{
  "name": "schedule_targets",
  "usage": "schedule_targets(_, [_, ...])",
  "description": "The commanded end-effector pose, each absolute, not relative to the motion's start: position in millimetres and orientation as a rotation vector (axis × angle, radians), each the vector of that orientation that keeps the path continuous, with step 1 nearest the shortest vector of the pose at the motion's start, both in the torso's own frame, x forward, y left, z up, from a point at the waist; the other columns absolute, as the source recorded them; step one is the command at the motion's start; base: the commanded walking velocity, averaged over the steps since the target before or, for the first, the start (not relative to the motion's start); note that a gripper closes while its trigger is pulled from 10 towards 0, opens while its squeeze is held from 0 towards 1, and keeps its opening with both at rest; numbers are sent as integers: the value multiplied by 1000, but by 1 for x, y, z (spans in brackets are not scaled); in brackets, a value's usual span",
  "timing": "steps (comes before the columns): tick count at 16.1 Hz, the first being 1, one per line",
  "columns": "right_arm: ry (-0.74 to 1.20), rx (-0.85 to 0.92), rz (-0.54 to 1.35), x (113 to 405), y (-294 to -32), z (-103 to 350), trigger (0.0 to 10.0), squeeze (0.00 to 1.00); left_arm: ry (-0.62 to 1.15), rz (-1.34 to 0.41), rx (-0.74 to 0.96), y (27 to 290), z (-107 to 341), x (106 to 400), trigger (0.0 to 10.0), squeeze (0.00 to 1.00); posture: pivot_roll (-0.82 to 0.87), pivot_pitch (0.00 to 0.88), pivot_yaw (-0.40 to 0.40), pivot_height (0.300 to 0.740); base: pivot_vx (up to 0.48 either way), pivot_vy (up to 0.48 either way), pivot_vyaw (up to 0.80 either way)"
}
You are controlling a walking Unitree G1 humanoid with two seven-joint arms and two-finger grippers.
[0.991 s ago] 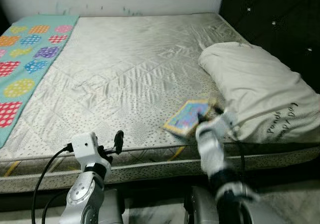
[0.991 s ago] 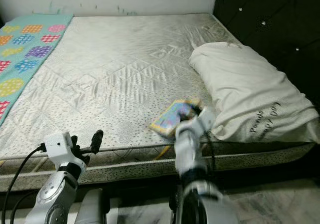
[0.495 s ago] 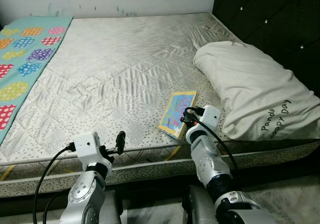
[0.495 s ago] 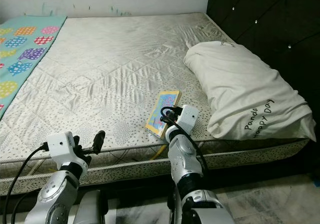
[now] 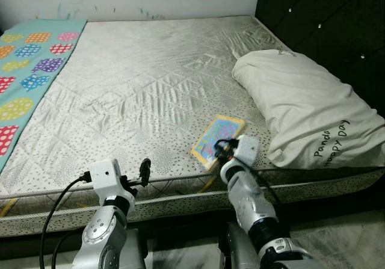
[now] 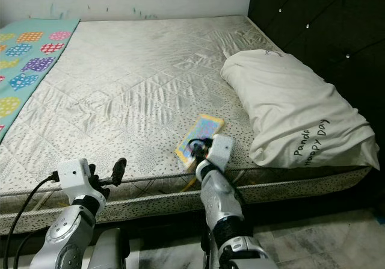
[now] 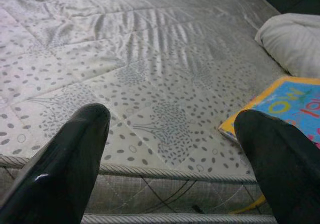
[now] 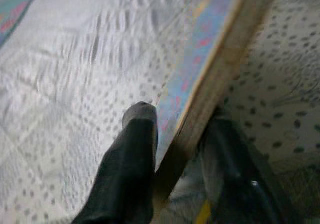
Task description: Clean up the room
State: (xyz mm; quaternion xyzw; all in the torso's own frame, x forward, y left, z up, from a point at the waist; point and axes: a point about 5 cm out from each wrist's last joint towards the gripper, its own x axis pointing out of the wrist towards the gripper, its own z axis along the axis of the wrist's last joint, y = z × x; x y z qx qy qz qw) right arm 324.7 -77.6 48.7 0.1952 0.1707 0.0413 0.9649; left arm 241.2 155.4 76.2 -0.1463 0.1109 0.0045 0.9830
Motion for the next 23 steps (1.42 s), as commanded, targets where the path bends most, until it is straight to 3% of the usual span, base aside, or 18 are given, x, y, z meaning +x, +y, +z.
schedule_targets(1, [396,434,152,315,-43,46,10000,1000,241,13,-283,156,74,241,10000,0,33,0,-32,590,0,0,0])
schedule_targets(6, [514,382,208,305,-32,33,10000,1000,263,23,-271,158,71,241,10000,0,37,0,-34,590,0,0,0])
schedule_targets(12, [650,505,243,302,-6,36,10000,1000,275,23,-270,157,70,241,10000,0,44,0,-43,590,0,0,0])
schedule_targets(13, [655,558,242,302,1,39,0,965,275,26,-272,157,70,240,10000,0,54,0,-48,590,0,0,0])
schedule_targets(14, [653,586,239,305,4,43,0,0,274,35,-279,159,71,239,10000,0,54,0,-48,590,0,0,0])
schedule_targets(23, [641,631,204,312,0,50,0,0,273,68,-349,161,73,240,10000,0,52,0,-46,590,0,0,0])
